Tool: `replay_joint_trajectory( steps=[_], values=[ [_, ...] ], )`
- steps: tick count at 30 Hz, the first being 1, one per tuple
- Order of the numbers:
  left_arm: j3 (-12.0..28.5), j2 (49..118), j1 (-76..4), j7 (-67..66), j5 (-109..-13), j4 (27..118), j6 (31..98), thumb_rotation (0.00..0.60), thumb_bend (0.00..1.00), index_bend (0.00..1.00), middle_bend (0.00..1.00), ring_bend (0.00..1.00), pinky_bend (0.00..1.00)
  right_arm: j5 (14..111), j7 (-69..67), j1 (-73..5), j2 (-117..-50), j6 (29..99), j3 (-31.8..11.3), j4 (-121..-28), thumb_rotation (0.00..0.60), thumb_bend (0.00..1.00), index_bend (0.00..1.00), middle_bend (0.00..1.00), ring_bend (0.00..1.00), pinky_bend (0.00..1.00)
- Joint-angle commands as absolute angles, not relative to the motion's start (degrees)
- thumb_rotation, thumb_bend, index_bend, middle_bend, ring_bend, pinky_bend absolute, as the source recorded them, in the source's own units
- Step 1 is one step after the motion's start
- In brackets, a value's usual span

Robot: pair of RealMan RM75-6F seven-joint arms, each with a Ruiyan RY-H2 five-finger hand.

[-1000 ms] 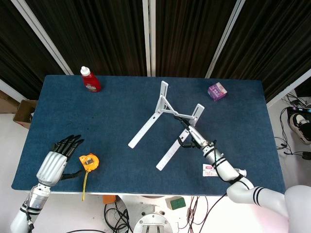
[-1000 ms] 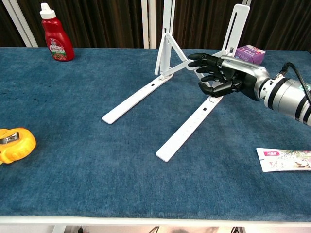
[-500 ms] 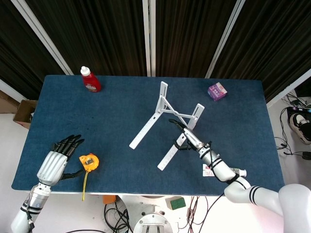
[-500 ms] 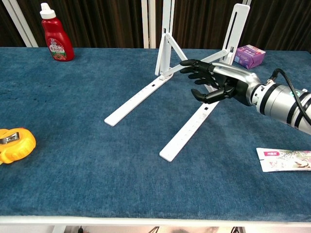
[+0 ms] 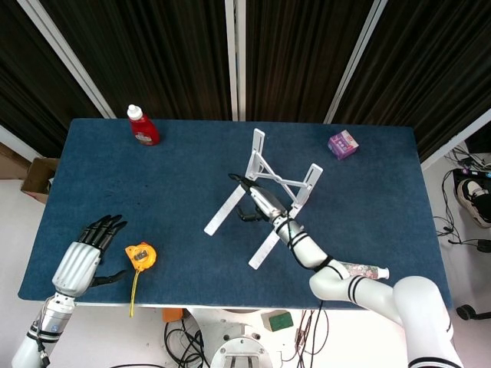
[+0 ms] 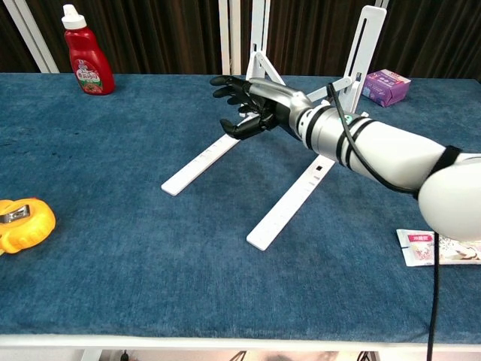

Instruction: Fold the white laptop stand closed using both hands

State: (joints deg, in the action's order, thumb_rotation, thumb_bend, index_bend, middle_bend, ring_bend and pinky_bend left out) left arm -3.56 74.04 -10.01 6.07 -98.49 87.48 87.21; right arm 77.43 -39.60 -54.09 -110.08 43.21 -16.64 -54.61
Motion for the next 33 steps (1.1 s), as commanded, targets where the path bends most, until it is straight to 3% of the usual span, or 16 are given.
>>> replay_joint_trajectory(
  steps=[1,8,12,20,26,28,31,33],
  values=[
    [-3.59,74.00,-9.82,6.27,-98.41,87.30,87.43,0.600,0.00,0.11,0.07,0.05,0.16,73.91,-35.31,-56.93,-113.53,41.03,-19.43,-49.65,0.600,0.54,0.00,0.08,0.00,0.00],
    [-3.71,74.02,-9.13,7.30,-98.14,86.28,88.15,0.600,0.00,0.11,0.07,0.05,0.16,69.46,-30.56,-58.42,-115.98,39.02,-21.73,-43.29,0.600,0.54,0.00,0.08,0.00,0.00],
    [-3.71,74.22,-8.79,7.88,-98.03,85.71,88.56,0.600,0.00,0.11,0.07,0.04,0.16,70.17,-30.34,-57.80,-115.12,39.17,-20.94,-45.24,0.600,0.54,0.00,0.08,0.00,0.00],
    [-3.69,74.59,-8.92,8.46,-98.35,84.90,88.42,0.600,0.00,0.11,0.07,0.05,0.16,82.79,-31.87,-52.63,-104.76,49.15,-13.09,-64.58,0.600,0.54,0.00,0.08,0.00,0.00],
    [-3.71,74.69,-8.75,9.32,-98.13,84.07,88.46,0.600,0.00,0.11,0.07,0.04,0.16,86.56,-27.35,-45.17,-91.80,59.68,-9.93,-80.20,0.600,0.52,0.00,0.08,0.00,0.00],
    [-3.68,74.82,-8.84,9.63,-98.11,83.83,88.34,0.600,0.00,0.11,0.07,0.04,0.16,87.13,-27.60,-42.99,-87.37,62.04,-9.28,-84.72,0.600,0.46,0.00,0.08,0.00,0.00],
    [-3.61,75.08,-9.11,9.76,-98.36,83.55,88.14,0.600,0.00,0.11,0.07,0.05,0.16,88.67,-28.23,-39.29,-80.45,66.42,-7.96,-90.48,0.600,0.24,0.00,0.08,0.00,0.00],
    [-3.52,75.21,-9.31,9.77,-98.44,83.51,87.96,0.600,0.00,0.11,0.07,0.05,0.16,89.25,-27.92,-36.45,-76.66,70.09,-7.33,-92.67,0.600,0.16,0.00,0.08,0.00,0.00]
  ],
)
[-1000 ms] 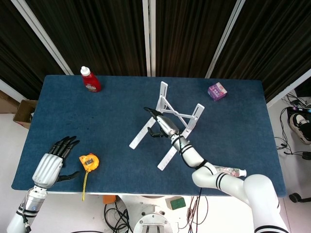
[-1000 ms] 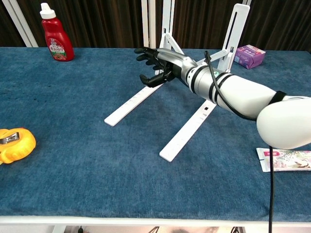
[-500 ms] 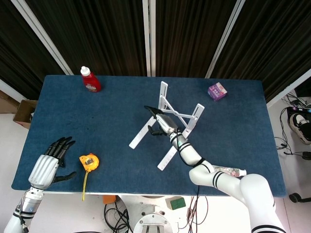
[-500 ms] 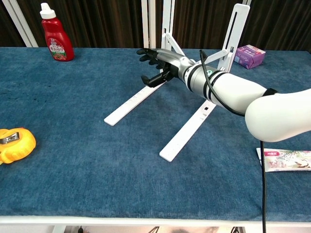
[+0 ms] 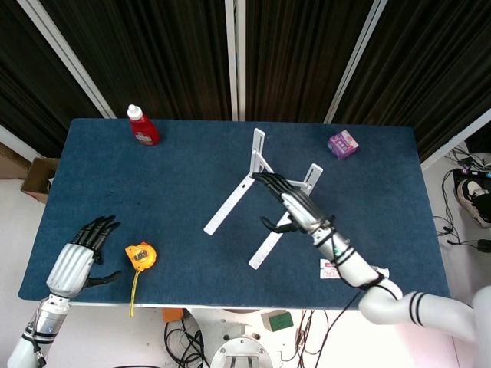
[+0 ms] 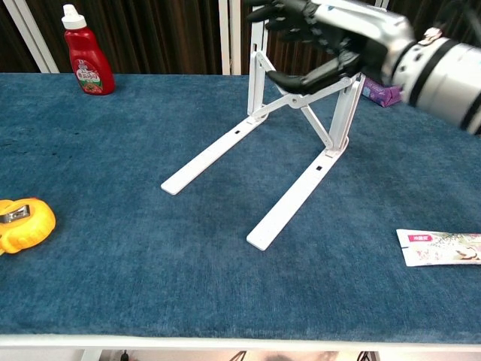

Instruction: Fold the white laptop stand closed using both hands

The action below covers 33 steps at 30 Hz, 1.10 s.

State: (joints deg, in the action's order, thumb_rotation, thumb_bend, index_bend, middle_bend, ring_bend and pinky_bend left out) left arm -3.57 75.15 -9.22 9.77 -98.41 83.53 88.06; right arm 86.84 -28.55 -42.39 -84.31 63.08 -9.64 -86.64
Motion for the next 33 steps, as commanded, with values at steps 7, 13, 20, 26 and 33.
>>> replay_joint_trajectory(
  steps=[7,13,20,26,33],
  values=[
    [-3.21,75.30,-10.37,8.83,-98.75,84.34,86.78,0.600,0.00,0.11,0.07,0.04,0.16,84.88,-28.94,-30.07,-70.60,76.53,-8.69,-93.07,0.600,0.15,0.00,0.08,0.00,0.00],
    [-3.05,75.16,-10.95,7.45,-98.65,85.74,85.86,0.600,0.00,0.11,0.07,0.04,0.16,78.02,-31.10,-32.00,-71.37,68.36,-10.67,-88.17,0.600,0.15,0.00,0.08,0.00,0.00],
    [-3.04,74.13,-11.14,5.32,-98.14,87.47,85.06,0.600,0.00,0.11,0.07,0.05,0.16,81.06,-36.23,-37.15,-75.98,58.72,-9.49,-82.99,0.600,0.17,0.00,0.08,0.00,0.00],
    [-3.16,72.39,-11.49,5.46,-97.66,88.40,84.13,0.600,0.00,0.11,0.07,0.04,0.16,89.16,-39.63,-36.26,-77.29,60.61,-4.41,-84.84,0.600,0.18,0.00,0.08,0.00,0.00],
    [-1.12,68.99,-14.12,5.76,-96.52,89.76,81.62,0.600,0.00,0.11,0.07,0.04,0.16,96.44,-41.62,-34.90,-75.68,62.22,2.12,-87.23,0.600,0.18,0.00,0.08,0.00,0.00]
  ],
)
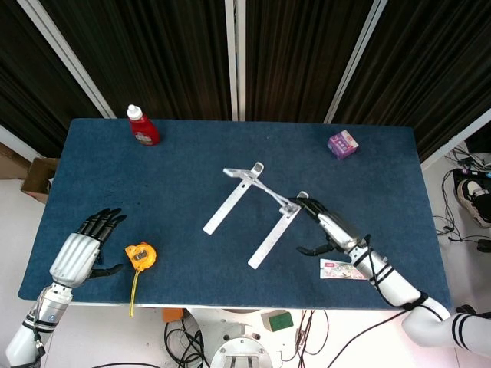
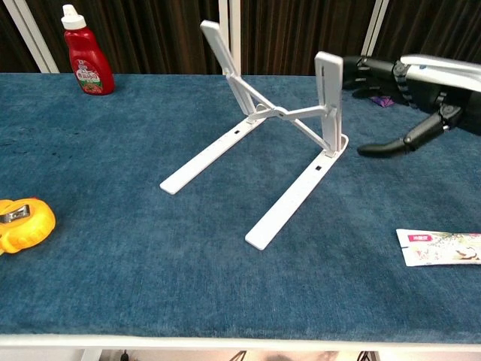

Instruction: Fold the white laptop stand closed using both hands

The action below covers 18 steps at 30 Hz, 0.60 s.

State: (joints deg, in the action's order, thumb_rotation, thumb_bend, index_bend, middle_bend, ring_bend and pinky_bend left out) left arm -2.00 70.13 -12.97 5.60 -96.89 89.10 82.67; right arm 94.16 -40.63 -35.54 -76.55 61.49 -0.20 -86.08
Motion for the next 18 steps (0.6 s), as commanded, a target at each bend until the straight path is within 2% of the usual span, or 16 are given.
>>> replay_joint_trajectory(
  steps=[1,7,10,11,14,15,18],
  values=[
    [-0.68,68.45,-14.74,5.67,-96.42,90.05,81.08,0.600,0.00,0.11,0.07,0.04,0.16,96.92,-41.46,-34.72,-75.32,62.38,2.70,-87.40,0.600,0.18,0.00,0.08,0.00,0.00],
    [3.27,65.70,-20.98,5.62,-94.69,92.42,74.58,0.600,0.00,0.11,0.07,0.04,0.16,97.40,-37.17,-32.74,-72.37,65.16,3.96,-88.64,0.600,0.18,0.00,0.10,0.00,0.00],
    [5.63,66.49,-26.14,5.52,-93.15,92.39,68.23,0.600,0.00,0.11,0.07,0.05,0.16,93.98,-28.24,-31.53,-72.57,66.00,1.86,-88.37,0.600,0.18,0.00,0.15,0.04,0.08],
    [6.56,67.47,-28.47,5.31,-92.43,91.96,65.37,0.600,0.00,0.11,0.07,0.05,0.16,93.03,-23.24,-31.31,-72.94,66.09,1.11,-88.20,0.600,0.17,0.03,0.18,0.09,0.13],
    [8.83,71.23,-34.54,4.67,-90.12,89.73,57.90,0.600,0.00,0.11,0.07,0.05,0.15,92.08,-9.62,-30.96,-75.16,67.22,-0.60,-86.96,0.600,0.14,0.18,0.30,0.22,0.29],
    [9.54,72.75,-36.36,4.40,-89.29,88.61,55.82,0.600,0.00,0.11,0.07,0.05,0.15,91.95,-6.10,-30.88,-76.07,67.53,-0.98,-86.59,0.600,0.11,0.26,0.36,0.28,0.37],
    [11.68,78.69,-42.19,2.82,-86.44,83.34,49.64,0.600,0.00,0.11,0.07,0.05,0.15,91.51,3.18,-30.99,-78.78,67.21,-1.49,-85.56,0.600,0.03,0.39,0.46,0.38,0.49]
  ],
)
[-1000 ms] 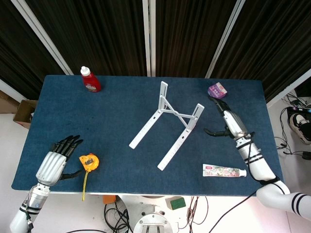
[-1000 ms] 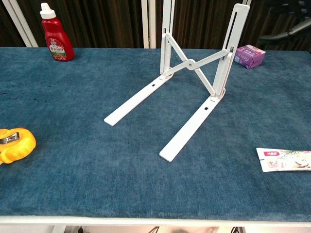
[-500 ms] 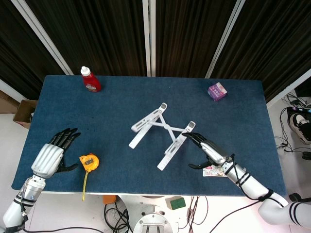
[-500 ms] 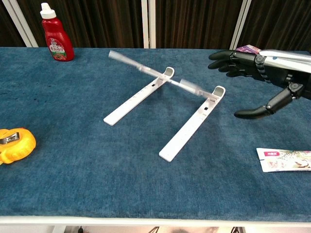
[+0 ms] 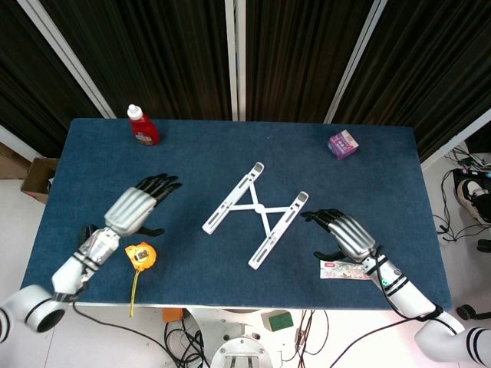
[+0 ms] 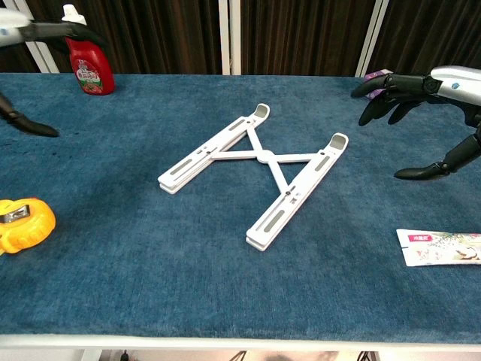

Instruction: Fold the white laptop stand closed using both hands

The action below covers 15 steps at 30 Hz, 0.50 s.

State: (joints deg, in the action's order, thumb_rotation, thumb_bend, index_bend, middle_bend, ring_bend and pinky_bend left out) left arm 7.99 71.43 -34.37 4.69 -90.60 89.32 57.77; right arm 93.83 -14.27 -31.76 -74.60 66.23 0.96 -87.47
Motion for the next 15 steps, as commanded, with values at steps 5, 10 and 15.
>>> replay_joint_trajectory(
  steps=[5,10,15],
  values=[
    [13.59,88.43,-50.06,-0.09,-82.24,72.61,41.95,0.600,0.00,0.10,0.07,0.04,0.14,89.32,13.89,-31.42,-83.35,66.32,-3.10,-80.96,0.600,0.00,0.50,0.56,0.50,0.61],
    [13.88,95.52,-54.34,-2.06,-79.63,62.66,38.76,0.600,0.00,0.10,0.07,0.04,0.14,85.60,15.70,-32.74,-87.25,63.59,-5.13,-75.91,0.600,0.00,0.55,0.62,0.55,0.67],
    [14.12,100.65,-56.46,-1.12,-76.93,54.44,36.92,0.600,0.00,0.09,0.06,0.04,0.14,85.26,15.23,-34.15,-91.91,63.44,-6.24,-70.08,0.600,0.00,0.61,0.69,0.64,0.75]
  ],
)
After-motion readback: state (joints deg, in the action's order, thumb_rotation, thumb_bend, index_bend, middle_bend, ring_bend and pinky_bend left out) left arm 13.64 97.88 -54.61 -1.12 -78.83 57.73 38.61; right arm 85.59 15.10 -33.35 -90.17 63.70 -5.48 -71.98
